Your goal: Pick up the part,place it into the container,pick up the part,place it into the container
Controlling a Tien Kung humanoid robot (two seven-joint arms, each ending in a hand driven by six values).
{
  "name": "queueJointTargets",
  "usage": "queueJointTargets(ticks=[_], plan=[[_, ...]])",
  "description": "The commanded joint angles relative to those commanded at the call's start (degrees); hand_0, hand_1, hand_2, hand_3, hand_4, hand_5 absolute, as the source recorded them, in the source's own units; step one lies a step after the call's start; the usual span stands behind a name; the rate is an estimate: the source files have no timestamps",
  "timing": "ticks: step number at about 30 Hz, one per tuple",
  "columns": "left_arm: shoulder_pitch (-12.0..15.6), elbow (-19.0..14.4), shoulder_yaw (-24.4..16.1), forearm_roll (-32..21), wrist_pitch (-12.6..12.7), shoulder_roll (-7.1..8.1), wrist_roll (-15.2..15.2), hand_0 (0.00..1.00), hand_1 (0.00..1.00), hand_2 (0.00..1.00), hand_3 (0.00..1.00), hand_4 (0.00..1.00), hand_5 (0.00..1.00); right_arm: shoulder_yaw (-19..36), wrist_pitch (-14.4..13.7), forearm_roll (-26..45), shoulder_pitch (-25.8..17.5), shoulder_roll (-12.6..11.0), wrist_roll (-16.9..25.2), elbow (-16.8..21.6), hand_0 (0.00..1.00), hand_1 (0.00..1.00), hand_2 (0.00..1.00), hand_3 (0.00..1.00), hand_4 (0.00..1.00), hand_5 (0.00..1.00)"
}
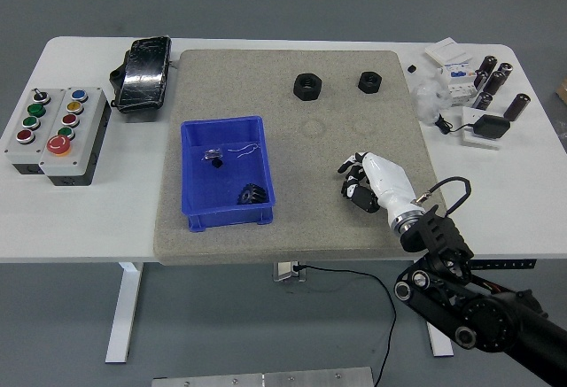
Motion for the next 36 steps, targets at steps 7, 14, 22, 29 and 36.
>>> queueJointTargets(ticks=[7, 14, 22, 29, 36], plan=[[0.05, 0.0, 0.03, 0.01, 0.0, 0.02, 0.06, 0.663, 0.63, 0.552, 0.605, 0.702, 0.374, 4.59, 3.41, -4.19, -0.22, -0.77, -3.07, 2.79, 0.547, 0.654, 0.749, 0.717, 0.716, 0.275], [0.07, 0.0, 0.05, 0.0, -0.02, 0.03, 0.06, 0.663, 0.63, 0.552, 0.605, 0.702, 0.378, 6.42, 9.65, -12.18, -1.16, -2.77, -10.01, 7.9, 0.515, 0.659, 0.782, 0.796, 0.82, 0.343], [0.14, 0.0, 0.01, 0.06, -0.03, 0.06, 0.08, 0.664, 0.63, 0.552, 0.605, 0.703, 0.38, 5.1, 15.64, -18.15, -1.94, -3.81, -17.64, 11.63, 0.468, 0.642, 0.777, 0.802, 0.847, 0.365], [0.06, 0.0, -0.02, 0.16, -0.06, 0.04, 0.03, 0.664, 0.631, 0.552, 0.606, 0.703, 0.384, 3.08, 15.04, -14.7, -1.63, -2.89, -17.61, 10.96, 0.449, 0.633, 0.766, 0.789, 0.845, 0.371], [0.11, 0.0, -0.01, 0.2, -0.04, 0.09, 0.07, 0.664, 0.631, 0.552, 0.605, 0.702, 0.386, 0.84, 14.37, -12.93, -0.89, -2.95, -17.1, 10.14, 0.442, 0.63, 0.742, 0.775, 0.844, 0.376]])
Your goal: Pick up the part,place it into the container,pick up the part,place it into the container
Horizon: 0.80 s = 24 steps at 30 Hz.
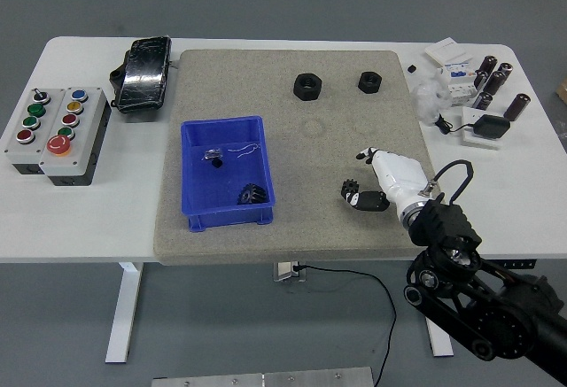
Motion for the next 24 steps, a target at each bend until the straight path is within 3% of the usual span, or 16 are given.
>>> queueJointTargets(ticks=[1, 6, 7, 12, 13, 24], plan=[[-0.01, 0.0, 0.02, -0.02, 0.0, -0.01, 0.0, 0.664, 0.631, 0.552, 0.606, 0.702, 0.388, -0.36, -0.03, 0.09, 0.12, 0.04, 0.03, -0.33, 0.421, 0.606, 0.67, 0.689, 0.808, 0.373], [-0.08, 0.0, 0.1, -0.07, -0.02, -0.06, 0.0, 0.664, 0.631, 0.552, 0.606, 0.702, 0.388, -2.13, 0.23, -0.19, 0.49, 0.19, -0.15, -1.38, 0.421, 0.606, 0.67, 0.689, 0.808, 0.373], [-0.08, 0.0, 0.08, -0.04, -0.03, -0.07, 0.01, 0.665, 0.632, 0.552, 0.606, 0.7, 0.388, -2.44, 0.31, -0.37, 0.54, 0.22, -0.23, -1.54, 0.405, 0.564, 0.596, 0.665, 0.63, 0.239], [-0.06, 0.0, -0.34, 0.58, -0.13, -0.05, 0.03, 0.665, 0.632, 0.552, 0.606, 0.7, 0.388, -3.43, 0.54, -1.25, 0.78, 0.51, -0.55, -2.63, 0.405, 0.564, 0.596, 0.665, 0.63, 0.239], [-0.07, 0.0, -0.37, 0.63, -0.14, -0.04, 0.01, 0.665, 0.632, 0.552, 0.606, 0.699, 0.388, -3.54, 0.43, -1.33, 0.83, 0.57, -0.53, -2.82, 0.395, 0.544, 0.539, 0.654, 0.619, 0.152], [-0.15, 0.0, -0.92, 1.49, -0.3, -0.13, -0.09, 0.665, 0.631, 0.552, 0.606, 0.699, 0.388, -4.26, -2.0, -1.12, 1.36, 1.26, 0.34, -4.25, 0.372, 0.528, 0.514, 0.635, 0.607, 0.142]])
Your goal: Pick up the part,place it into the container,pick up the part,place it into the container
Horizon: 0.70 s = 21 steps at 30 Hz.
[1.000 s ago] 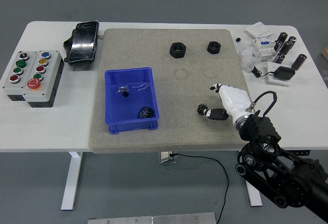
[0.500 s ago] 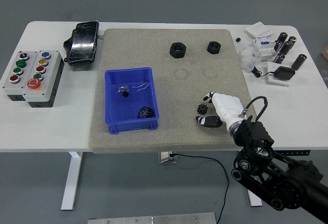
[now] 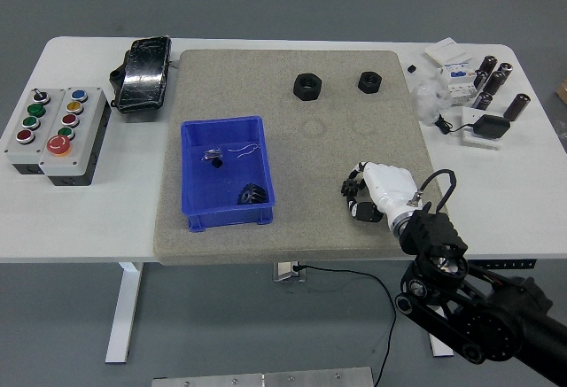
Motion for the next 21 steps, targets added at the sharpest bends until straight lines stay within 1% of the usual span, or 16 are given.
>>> queueJointTargets(ticks=[1, 6, 7, 12, 13, 18, 19, 21], plan=[[0.0, 0.0, 0.02, 0.0, -0.01, 0.0, -0.02, 0.665, 0.632, 0.552, 0.606, 0.698, 0.39, -0.09, -0.23, 0.09, 0.05, 0.07, 0.08, -0.14, 0.368, 0.528, 0.504, 0.628, 0.609, 0.16], [-0.04, 0.0, 0.02, 0.13, -0.04, 0.04, -0.11, 0.665, 0.632, 0.552, 0.606, 0.698, 0.39, -0.54, -1.03, 0.42, 0.24, 0.38, 0.45, -0.67, 0.368, 0.528, 0.504, 0.628, 0.609, 0.16], [-0.05, 0.0, 0.05, 0.1, -0.04, 0.04, -0.13, 0.665, 0.632, 0.552, 0.606, 0.698, 0.392, -0.61, -1.13, 0.46, 0.26, 0.42, 0.51, -0.74, 0.366, 0.527, 0.492, 0.602, 0.61, 0.165], [-0.07, 0.0, 0.05, 0.17, -0.07, 0.06, -0.23, 0.665, 0.632, 0.552, 0.606, 0.698, 0.392, -1.1, -1.62, 0.5, 0.44, 0.49, 0.86, -0.91, 0.366, 0.527, 0.492, 0.602, 0.61, 0.165], [-0.07, 0.0, 0.05, 0.16, -0.06, 0.06, -0.23, 0.665, 0.632, 0.552, 0.606, 0.697, 0.391, -1.16, -1.69, 0.51, 0.47, 0.49, 0.96, -0.92, 0.357, 0.528, 0.481, 0.522, 0.603, 0.162], [-0.06, 0.0, -0.04, 0.27, -0.07, 0.07, -0.27, 0.665, 0.632, 0.552, 0.606, 0.697, 0.391, -1.28, -1.95, 0.62, 0.55, 0.52, 1.32, -1.08, 0.357, 0.528, 0.481, 0.522, 0.603, 0.162], [-0.05, 0.0, -0.05, 0.28, -0.07, 0.07, -0.27, 0.665, 0.632, 0.552, 0.606, 0.696, 0.391, -1.28, -2.0, 0.67, 0.56, 0.53, 1.38, -1.13, 0.356, 0.529, 0.479, 0.499, 0.617, 0.152], [-0.05, 0.0, -0.05, 0.32, -0.09, 0.06, -0.29, 0.665, 0.632, 0.552, 0.606, 0.696, 0.391, -1.25, -2.1, 0.76, 0.57, 0.54, 1.48, -1.23, 0.356, 0.529, 0.479, 0.499, 0.617, 0.152]])
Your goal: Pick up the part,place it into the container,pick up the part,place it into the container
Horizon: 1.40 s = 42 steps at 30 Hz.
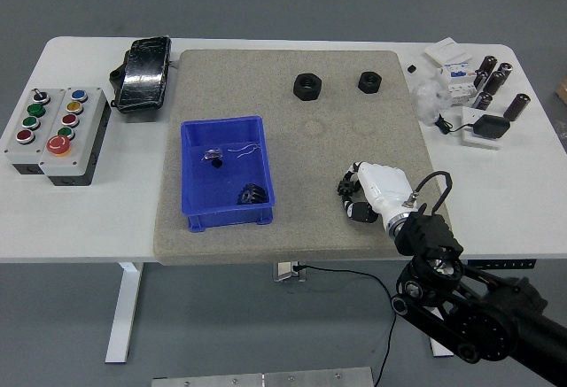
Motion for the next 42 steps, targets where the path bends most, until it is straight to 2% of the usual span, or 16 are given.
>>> queueJointTargets(ticks=[10, 17, 27, 34, 39, 40, 42], plan=[[0.06, 0.0, -0.16, 0.26, -0.07, -0.01, -0.01, 0.665, 0.632, 0.553, 0.607, 0.694, 0.39, 0.95, -0.85, 0.08, 0.61, 0.1, 0.39, -0.19, 0.349, 0.533, 0.477, 0.493, 0.607, 0.147], [0.1, 0.0, -0.42, 0.55, -0.1, 0.0, 0.07, 0.664, 0.632, 0.553, 0.607, 0.694, 0.39, 1.18, -1.24, -0.42, 2.95, 1.3, 0.33, 0.03, 0.349, 0.531, 0.48, 0.495, 0.6, 0.149], [0.03, 0.0, -0.91, 1.17, -0.19, 0.09, 0.31, 0.664, 0.631, 0.553, 0.607, 0.694, 0.391, -3.99, -2.35, 1.73, 10.66, 6.06, 0.71, 1.06, 0.344, 0.532, 0.482, 0.499, 0.596, 0.155], [0.04, 0.0, -1.06, 1.36, -0.2, 0.3, 0.45, 0.665, 0.631, 0.554, 0.608, 0.699, 0.407, -7.66, -3.79, 3.99, 13.57, 9.48, 1.75, 1.62, 0.335, 0.53, 0.499, 0.52, 0.572, 0.172], [-0.07, 0.0, -1.01, 1.28, -0.21, 0.36, 0.5, 0.665, 0.631, 0.554, 0.608, 0.699, 0.407, -10.37, -3.62, 5.62, 14.37, 10.79, 2.82, 1.41, 0.335, 0.53, 0.499, 0.52, 0.572, 0.172], [-0.08, 0.0, -1.01, 1.28, -0.22, 0.36, 0.51, 0.665, 0.632, 0.554, 0.608, 0.7, 0.409, -10.73, -3.21, 5.56, 14.42, 10.96, 3.04, 1.3, 0.568, 0.674, 0.709, 0.687, 0.568, 0.258], [-0.1, 0.0, -1.07, 1.37, -0.24, 0.33, 0.53, 0.665, 0.632, 0.554, 0.608, 0.7, 0.409, -11.17, -2.55, 5.27, 14.47, 11.14, 3.47, 1.0, 0.568, 0.674, 0.709, 0.687, 0.568, 0.258]])
